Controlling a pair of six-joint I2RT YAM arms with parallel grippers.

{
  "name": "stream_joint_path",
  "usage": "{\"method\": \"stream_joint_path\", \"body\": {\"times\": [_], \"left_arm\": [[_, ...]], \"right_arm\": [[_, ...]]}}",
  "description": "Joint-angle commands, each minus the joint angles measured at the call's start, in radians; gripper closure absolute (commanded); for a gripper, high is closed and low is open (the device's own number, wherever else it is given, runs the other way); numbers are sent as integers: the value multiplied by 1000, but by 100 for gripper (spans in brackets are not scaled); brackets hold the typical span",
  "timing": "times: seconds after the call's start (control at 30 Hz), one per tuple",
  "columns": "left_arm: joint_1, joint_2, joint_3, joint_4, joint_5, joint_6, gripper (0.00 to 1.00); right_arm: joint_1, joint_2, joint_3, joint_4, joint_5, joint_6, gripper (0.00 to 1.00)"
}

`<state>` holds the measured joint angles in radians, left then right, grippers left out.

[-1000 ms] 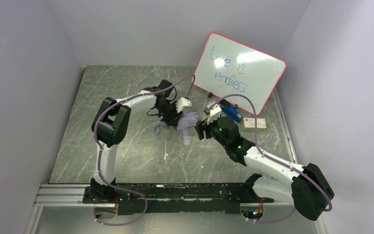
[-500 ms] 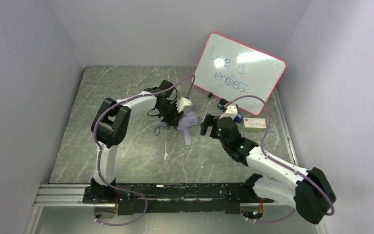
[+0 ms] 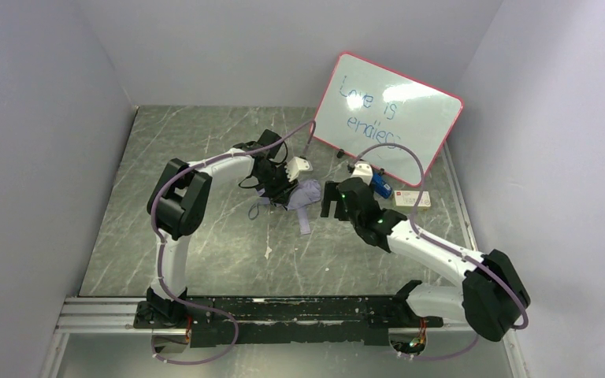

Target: Put away the umbrella

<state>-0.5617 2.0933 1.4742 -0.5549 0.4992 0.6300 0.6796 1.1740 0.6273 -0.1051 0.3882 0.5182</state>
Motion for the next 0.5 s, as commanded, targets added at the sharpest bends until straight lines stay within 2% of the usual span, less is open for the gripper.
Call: {"method": "stream_joint_path", "body": {"times": [0.0,0.17,0.3,0.47], "left_arm": [[-18,51,-55,-25,-109,-27,95],[-18,54,-53,-24,-111,-34,95],[-19,50,-60,-18,-110,-39,95],[-18,49,-60,-20,-110,-39,95]], "right_arm": [[5,35,35,-1,-123,-45,9],[85,110,14,99,-148,21,12],[177,215,55,132,-87,43,13],[254,365,124,84,44,71,16]]}}
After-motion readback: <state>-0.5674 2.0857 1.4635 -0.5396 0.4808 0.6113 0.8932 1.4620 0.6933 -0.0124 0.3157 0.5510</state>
